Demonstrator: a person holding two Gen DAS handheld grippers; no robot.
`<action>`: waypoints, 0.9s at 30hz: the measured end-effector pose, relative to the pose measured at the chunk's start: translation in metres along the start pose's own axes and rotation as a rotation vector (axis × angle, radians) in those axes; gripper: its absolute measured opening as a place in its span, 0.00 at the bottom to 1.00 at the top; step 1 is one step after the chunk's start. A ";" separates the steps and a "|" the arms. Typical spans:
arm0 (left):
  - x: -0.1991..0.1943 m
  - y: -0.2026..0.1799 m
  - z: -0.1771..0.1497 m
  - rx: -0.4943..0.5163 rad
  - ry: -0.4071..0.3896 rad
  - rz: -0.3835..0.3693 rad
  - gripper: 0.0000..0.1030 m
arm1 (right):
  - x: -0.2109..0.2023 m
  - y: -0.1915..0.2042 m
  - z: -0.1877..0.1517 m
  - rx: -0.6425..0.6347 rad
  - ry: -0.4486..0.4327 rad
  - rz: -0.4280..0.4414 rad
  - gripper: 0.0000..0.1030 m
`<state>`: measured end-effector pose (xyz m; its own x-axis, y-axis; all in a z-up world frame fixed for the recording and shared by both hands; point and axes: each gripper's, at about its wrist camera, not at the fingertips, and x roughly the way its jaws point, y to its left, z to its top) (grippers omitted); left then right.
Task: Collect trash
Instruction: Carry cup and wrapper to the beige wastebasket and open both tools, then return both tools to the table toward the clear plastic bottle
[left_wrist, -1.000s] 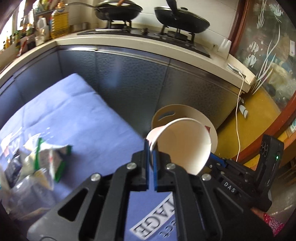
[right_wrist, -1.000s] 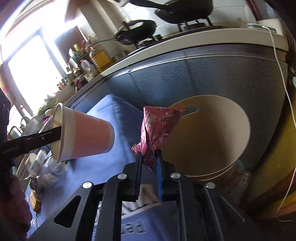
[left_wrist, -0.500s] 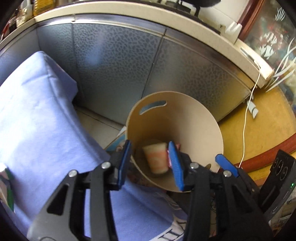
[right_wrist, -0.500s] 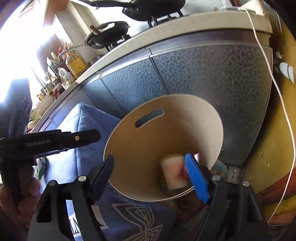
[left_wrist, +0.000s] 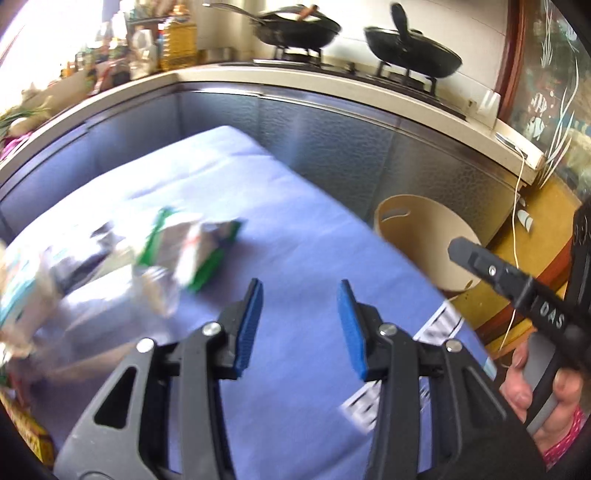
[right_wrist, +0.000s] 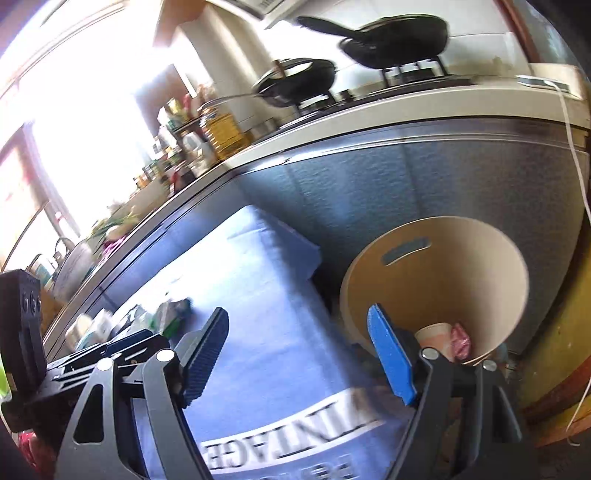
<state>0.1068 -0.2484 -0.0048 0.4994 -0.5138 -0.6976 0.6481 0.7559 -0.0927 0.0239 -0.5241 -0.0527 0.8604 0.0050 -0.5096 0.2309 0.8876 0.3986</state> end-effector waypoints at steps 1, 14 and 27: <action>-0.012 0.012 -0.010 -0.014 -0.017 0.017 0.39 | 0.000 0.011 -0.003 -0.016 0.014 0.016 0.68; -0.113 0.170 -0.114 -0.318 -0.055 0.229 0.53 | 0.067 0.133 -0.018 -0.073 0.258 0.264 0.50; -0.116 0.178 -0.119 -0.395 -0.056 0.109 0.53 | 0.145 0.184 0.002 -0.085 0.447 0.385 0.49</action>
<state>0.0954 -0.0062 -0.0249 0.5903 -0.4350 -0.6800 0.3246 0.8992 -0.2934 0.1920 -0.3607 -0.0521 0.5964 0.5110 -0.6190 -0.1130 0.8169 0.5655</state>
